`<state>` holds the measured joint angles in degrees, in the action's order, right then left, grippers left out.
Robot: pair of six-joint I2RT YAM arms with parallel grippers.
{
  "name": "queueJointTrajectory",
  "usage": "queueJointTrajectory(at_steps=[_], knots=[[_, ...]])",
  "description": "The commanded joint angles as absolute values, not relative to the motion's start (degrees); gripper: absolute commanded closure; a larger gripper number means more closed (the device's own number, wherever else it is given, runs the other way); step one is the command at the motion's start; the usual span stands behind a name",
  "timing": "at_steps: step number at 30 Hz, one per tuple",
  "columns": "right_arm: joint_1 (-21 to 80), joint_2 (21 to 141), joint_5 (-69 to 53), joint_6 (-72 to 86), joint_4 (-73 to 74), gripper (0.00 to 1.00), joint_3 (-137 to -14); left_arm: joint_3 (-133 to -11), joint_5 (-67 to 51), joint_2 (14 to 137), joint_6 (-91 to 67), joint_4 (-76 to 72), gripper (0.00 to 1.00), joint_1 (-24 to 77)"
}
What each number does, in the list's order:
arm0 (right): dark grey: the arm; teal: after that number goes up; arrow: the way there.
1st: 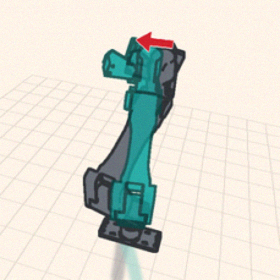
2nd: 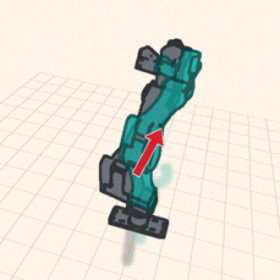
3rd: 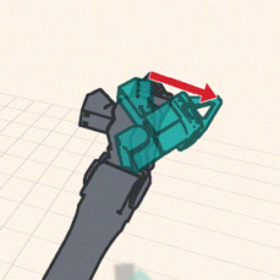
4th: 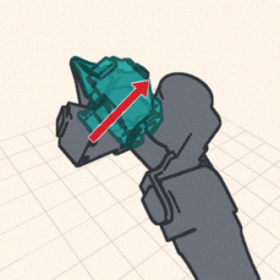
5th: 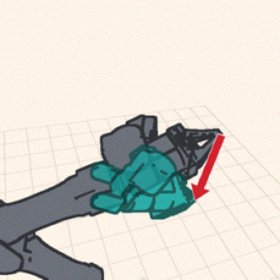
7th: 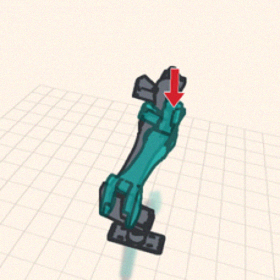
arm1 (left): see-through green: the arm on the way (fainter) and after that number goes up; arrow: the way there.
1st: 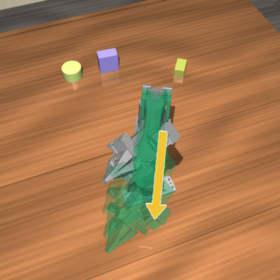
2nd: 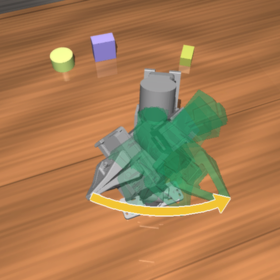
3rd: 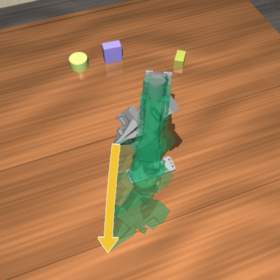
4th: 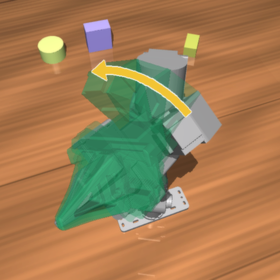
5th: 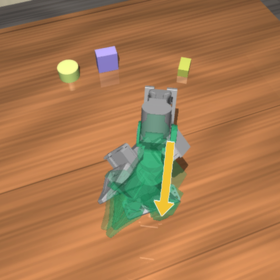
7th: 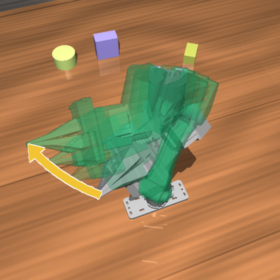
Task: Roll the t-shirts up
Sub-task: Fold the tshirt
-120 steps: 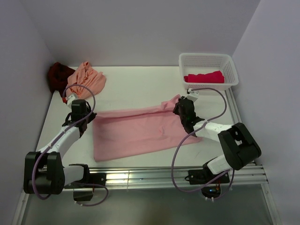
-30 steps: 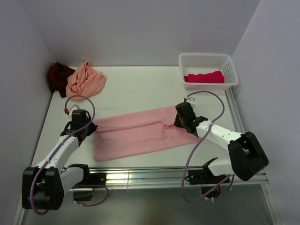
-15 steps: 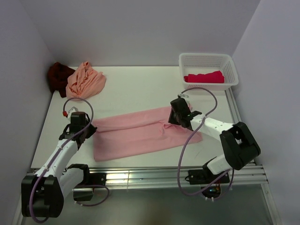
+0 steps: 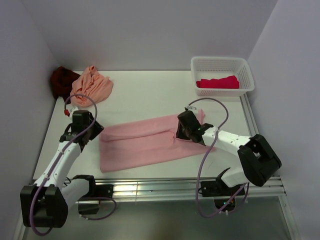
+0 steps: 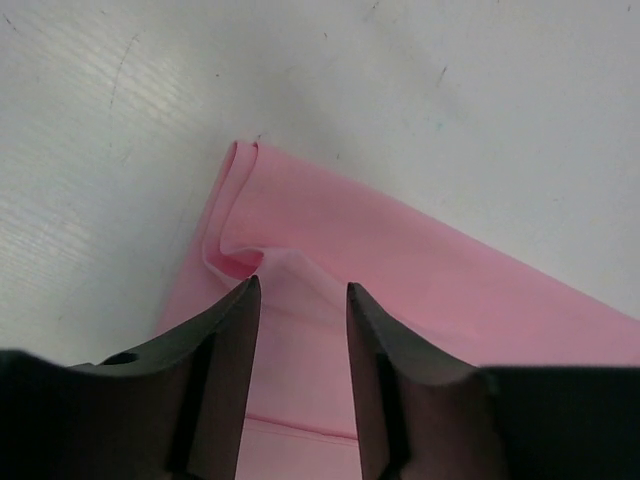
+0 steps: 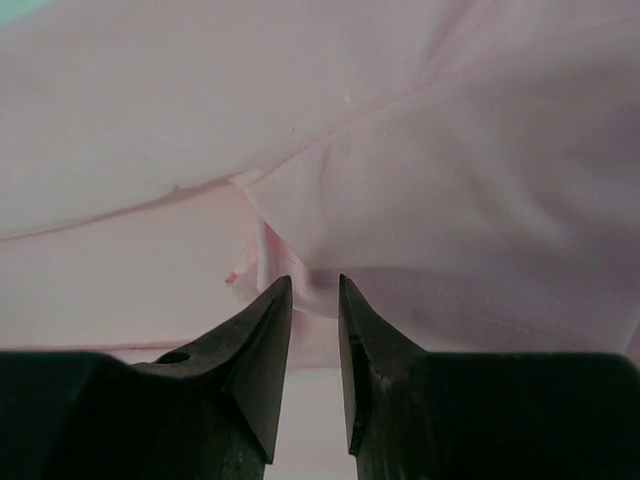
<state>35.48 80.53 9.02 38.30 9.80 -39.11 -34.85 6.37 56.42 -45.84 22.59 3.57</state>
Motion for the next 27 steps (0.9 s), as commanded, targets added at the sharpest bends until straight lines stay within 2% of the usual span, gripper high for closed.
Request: queueJointTrajectory(at_steps=[1,4,15,20,27], knots=[[35.7,77.9,13.0,37.8,11.9,0.65,-42.9,-38.8,6.7,59.0,-44.7,24.3,0.54,3.6],[35.6,76.7,14.8,38.5,13.4,0.62,-43.8,-39.1,5.1,62.2,-44.1,23.6,0.52,3.6],[35.1,72.9,15.4,42.2,10.4,0.62,-38.3,-38.6,3.5,71.5,-43.3,19.8,0.54,3.6],[35.2,71.5,15.4,42.0,10.3,0.63,-37.4,-35.1,4.0,68.3,-44.0,19.4,1.00,4.6],[35.2,71.6,14.3,42.6,9.8,0.63,-36.5,-32.1,9.0,61.0,-47.1,21.8,1.00,8.3]])
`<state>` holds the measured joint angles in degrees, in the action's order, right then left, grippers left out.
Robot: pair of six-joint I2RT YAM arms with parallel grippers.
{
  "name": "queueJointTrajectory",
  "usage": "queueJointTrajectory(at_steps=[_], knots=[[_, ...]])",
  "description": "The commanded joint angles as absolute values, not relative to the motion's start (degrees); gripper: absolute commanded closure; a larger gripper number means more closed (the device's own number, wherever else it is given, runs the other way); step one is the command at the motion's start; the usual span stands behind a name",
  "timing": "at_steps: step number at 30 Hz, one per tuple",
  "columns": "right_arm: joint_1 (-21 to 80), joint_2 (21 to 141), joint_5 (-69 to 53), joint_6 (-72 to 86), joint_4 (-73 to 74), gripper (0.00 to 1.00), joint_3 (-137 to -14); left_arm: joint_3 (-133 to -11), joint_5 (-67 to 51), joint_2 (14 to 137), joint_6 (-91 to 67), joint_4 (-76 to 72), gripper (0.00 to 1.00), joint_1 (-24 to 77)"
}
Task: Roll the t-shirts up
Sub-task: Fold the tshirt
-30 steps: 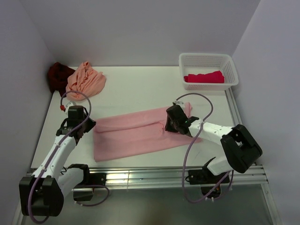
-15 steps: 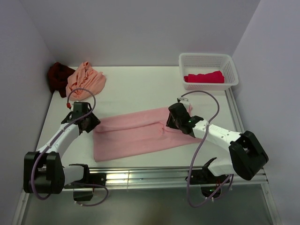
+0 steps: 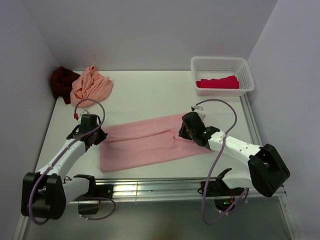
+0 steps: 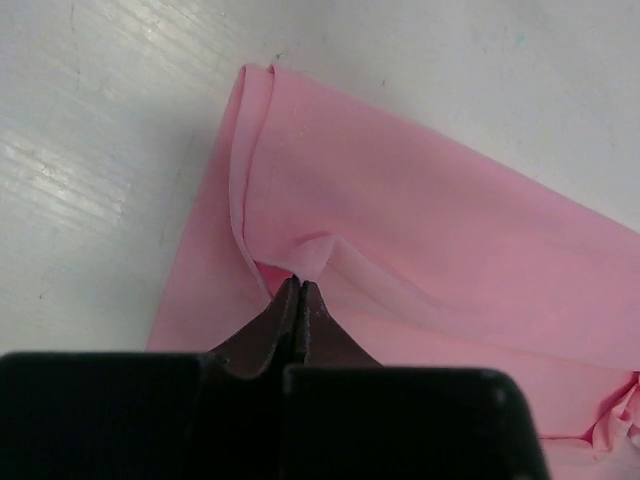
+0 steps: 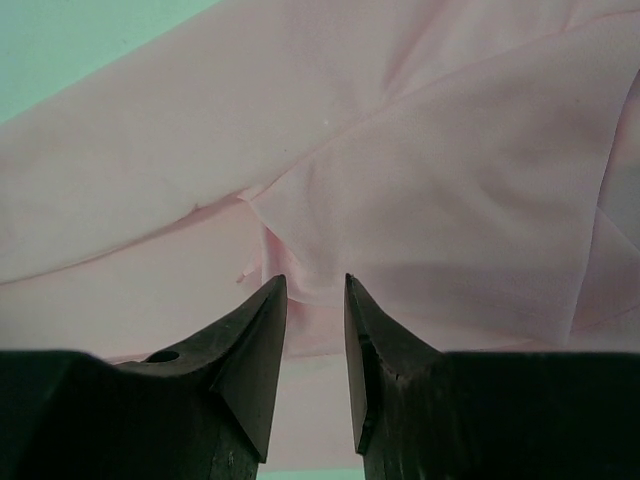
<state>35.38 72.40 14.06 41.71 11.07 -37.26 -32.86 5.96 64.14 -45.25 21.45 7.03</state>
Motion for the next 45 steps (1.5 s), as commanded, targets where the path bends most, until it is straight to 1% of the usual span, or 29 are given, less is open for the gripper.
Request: queueJointTrajectory(at_steps=[1,4,9,13,15,19,23,25,27,29,30,31,32,33,34,36,38,39,42,45], knots=[[35.2,71.7,13.8,43.1,9.8,0.63,-36.3,-31.7,10.4,59.3,-47.7,22.2,1.00,8.6],[35.1,72.3,13.8,45.6,9.8,0.63,-34.6,-29.6,14.0,54.2,-52.3,23.9,1.00,9.4],[35.1,73.7,15.3,50.6,11.0,0.65,-33.3,-25.1,14.4,46.6,-55.2,24.4,0.99,9.7],[35.1,72.1,16.3,54.7,13.2,0.65,-32.4,-25.9,17.0,46.7,-57.4,27.0,0.49,9.8],[35.1,70.2,17.3,55.7,14.6,0.66,-32.3,-27.3,17.8,47.4,-57.0,27.5,0.43,9.8],[35.1,68.0,19.4,61.3,23.9,0.67,-34.1,-32.6,20.1,50.6,-54.3,29.0,0.41,9.8],[35.2,69.2,21.9,69.6,35.4,0.69,-37.0,-37.2,17.8,55.6,-48.9,24.3,0.40,9.8],[35.2,70.1,21.3,71.6,38.7,0.70,-37.8,-41.0,17.2,61.6,-46.6,23.6,0.39,9.7],[35.2,71.0,20.7,73.1,39.5,0.72,-37.5,-43.3,15.5,67.7,-45.2,22.3,0.40,9.7],[35.2,71.3,19.8,74.2,39.8,0.74,-36.3,-45.7,12.8,71.1,-44.0,20.8,0.41,9.6],[35.2,71.0,19.5,75.3,39.8,0.77,-35.7,-46.3,11.9,74.1,-43.6,20.3,0.42,9.6],[35.2,70.8,19.4,75.6,39.3,0.78,-34.6,-47.4,11.4,75.5,-43.2,20.0,0.42,9.6],[35.3,70.1,18.6,75.8,38.9,0.83,-33.8,-48.0,11.3,76.8,-43.2,19.6,0.43,9.6],[35.4,69.5,18.5,76.5,38.5,0.96,-33.1,-48.4,11.3,79.3,-42.8,19.3,0.43,9.6],[35.5,69.2,18.2,76.8,37.8,0.99,-31.8,-49.3,11.3,80.5,-42.3,19.1,0.44,9.6],[35.5,68.2,18.2,77.5,37.2,1.00,-30.9,-50.0,11.1,84.1,-41.9,18.6,0.45,9.5],[35.6,68.1,19.3,77.5,37.1,1.00,-30.5,-50.7,10.7,86.4,-41.7,18.2,0.48,9.5],[35.6,68.3,19.6,77.6,37.2,1.00,-30.8,-50.8,10.4,88.2,-41.9,18.0,0.53,9.4],[35.6,69.6,20.5,77.2,37.3,1.00,-31.4,-50.3,10.5,91.0,-42.4,17.0,0.59,9.4],[35.6,71.5,21.1,76.6,37.0,1.00,-32.7,-49.7,11.1,92.8,-42.7,16.3,0.70,9.3]])
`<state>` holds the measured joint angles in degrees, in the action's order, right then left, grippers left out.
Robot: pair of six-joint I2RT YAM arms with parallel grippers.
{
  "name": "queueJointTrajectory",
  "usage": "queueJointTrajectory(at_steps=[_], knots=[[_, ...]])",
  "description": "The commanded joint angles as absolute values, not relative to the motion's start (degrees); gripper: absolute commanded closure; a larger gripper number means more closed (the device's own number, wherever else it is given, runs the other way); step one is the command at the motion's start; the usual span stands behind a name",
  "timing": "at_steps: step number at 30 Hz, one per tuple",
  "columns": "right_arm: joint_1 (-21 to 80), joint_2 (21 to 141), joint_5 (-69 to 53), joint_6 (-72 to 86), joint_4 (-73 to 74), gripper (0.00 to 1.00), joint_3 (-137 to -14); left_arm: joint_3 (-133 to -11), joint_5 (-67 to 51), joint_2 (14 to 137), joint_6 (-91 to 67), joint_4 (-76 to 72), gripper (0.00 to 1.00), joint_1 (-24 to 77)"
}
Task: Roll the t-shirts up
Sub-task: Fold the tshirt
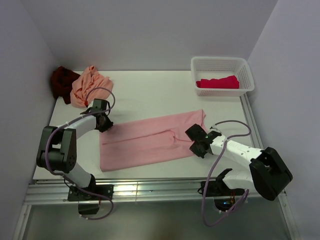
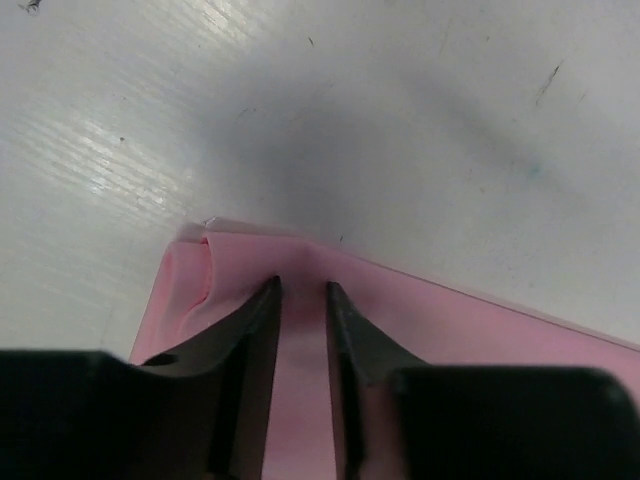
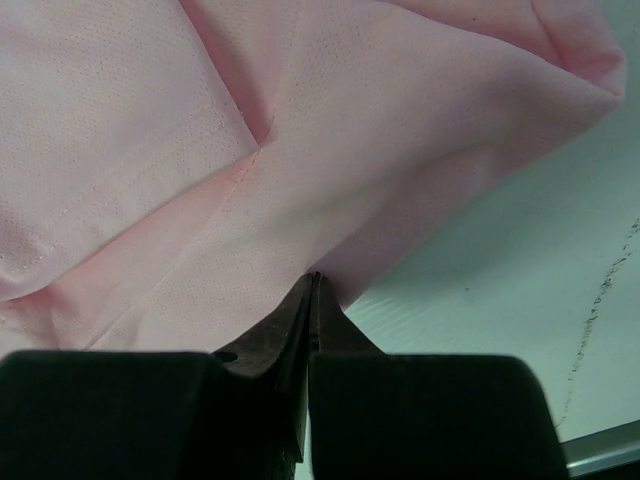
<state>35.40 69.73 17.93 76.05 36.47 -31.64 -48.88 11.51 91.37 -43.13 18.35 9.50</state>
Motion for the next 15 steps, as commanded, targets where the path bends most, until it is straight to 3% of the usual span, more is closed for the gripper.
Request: queueJointTrajectory(at_steps=[1,2,3,4,15], knots=[[35.7,72.4,21.4,76.6,37.0,1.00,-33.1,-49.2,11.3,93.2,-42.9,16.3,0.73,9.2],[35.6,72.9,21.6,76.6,36.9,1.00,-33.5,-49.1,11.5,93.4,-43.0,16.2,0.78,9.2],[35.6,73.4,21.9,76.3,36.7,1.00,-34.4,-48.8,11.8,93.5,-43.2,16.3,0.92,9.1],[35.7,74.7,22.2,76.1,36.3,1.00,-34.8,-48.3,12.4,93.5,-43.4,16.5,0.99,8.9],[34.5,96.8,23.2,67.4,37.3,1.00,-58.5,-35.6,6.5,84.1,-52.7,15.6,1.00,6.2]])
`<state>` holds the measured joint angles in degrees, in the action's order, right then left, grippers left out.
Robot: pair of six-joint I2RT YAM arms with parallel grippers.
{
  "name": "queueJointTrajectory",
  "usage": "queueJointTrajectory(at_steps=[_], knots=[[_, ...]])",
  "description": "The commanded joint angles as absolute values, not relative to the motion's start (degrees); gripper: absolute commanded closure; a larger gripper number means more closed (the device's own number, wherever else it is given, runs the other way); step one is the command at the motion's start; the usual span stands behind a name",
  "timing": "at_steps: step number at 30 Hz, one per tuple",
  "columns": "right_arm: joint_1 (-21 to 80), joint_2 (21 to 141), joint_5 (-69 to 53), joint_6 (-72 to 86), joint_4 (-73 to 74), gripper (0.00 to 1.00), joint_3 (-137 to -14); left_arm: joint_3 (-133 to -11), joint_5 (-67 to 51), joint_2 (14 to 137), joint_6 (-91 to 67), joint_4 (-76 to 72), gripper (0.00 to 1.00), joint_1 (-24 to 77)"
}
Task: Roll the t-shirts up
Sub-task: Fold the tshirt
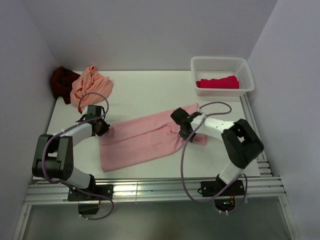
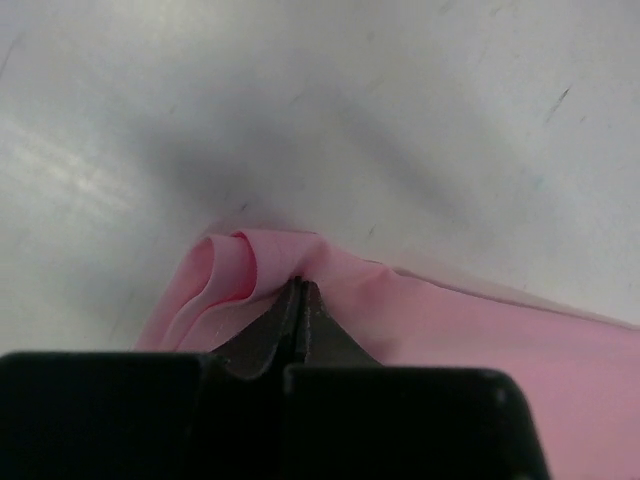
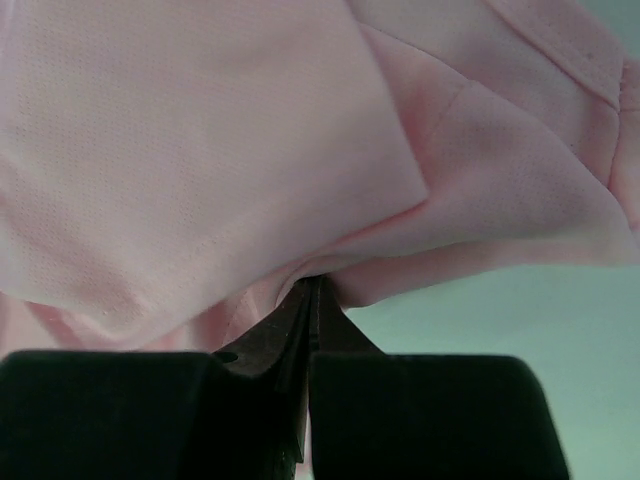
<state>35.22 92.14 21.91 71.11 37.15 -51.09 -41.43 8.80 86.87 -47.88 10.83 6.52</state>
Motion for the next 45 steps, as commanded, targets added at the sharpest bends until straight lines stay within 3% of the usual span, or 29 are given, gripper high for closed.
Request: queueJointTrajectory(at_steps=[1,5,11,15,18,20,22,24,26,27,29,37,45], knots=[[33.1,100.2,22.7,66.5,37.4,1.00,-60.4,-34.3,5.3,82.5,-53.6,13.9,1.00,6.8],[30.2,107.5,21.1,61.5,38.4,1.00,-71.1,-30.7,4.0,75.1,-57.3,15.2,1.00,9.9],[29.0,122.6,20.3,52.8,44.8,1.00,-97.9,-24.7,2.1,68.4,-62.1,15.4,1.00,16.5],[26.2,132.3,7.2,47.2,42.0,1.00,-114.2,-19.8,1.4,66.3,-66.9,14.0,1.00,23.0],[24.3,135.4,2.4,44.5,39.0,1.00,-119.8,-17.8,1.9,65.1,-70.0,14.1,1.00,27.5],[23.3,135.4,0.0,42.7,38.1,0.90,-121.1,-17.0,1.9,63.9,-71.2,14.7,1.00,29.6],[21.8,131.9,-2.6,40.5,35.2,0.83,-118.8,-17.0,2.9,62.5,-71.3,17.8,0.97,32.1],[21.1,125.0,-3.1,38.2,30.2,0.65,-111.7,-18.0,5.4,59.5,-71.3,22.8,0.90,33.6],[20.2,120.6,-4.6,35.8,27.8,0.56,-105.4,-18.4,6.1,55.6,-71.2,25.1,0.85,34.2],[20.0,116.9,-4.5,35.2,27.5,0.56,-103.6,-18.9,6.5,54.4,-71.7,28.1,0.76,34.5],[19.8,112.0,-3.3,33.7,27.6,0.55,-98.0,-19.7,7.2,51.3,-72.1,30.5,0.71,35.1],[19.7,100.4,-4.9,35.4,18.2,0.57,-71.7,-24.0,10.1,53.2,-69.8,34.5,0.69,35.7],[20.5,97.7,-11.1,36.4,6.8,0.53,-57.8,-31.4,13.5,57.7,-65.5,36.5,0.72,35.8]])
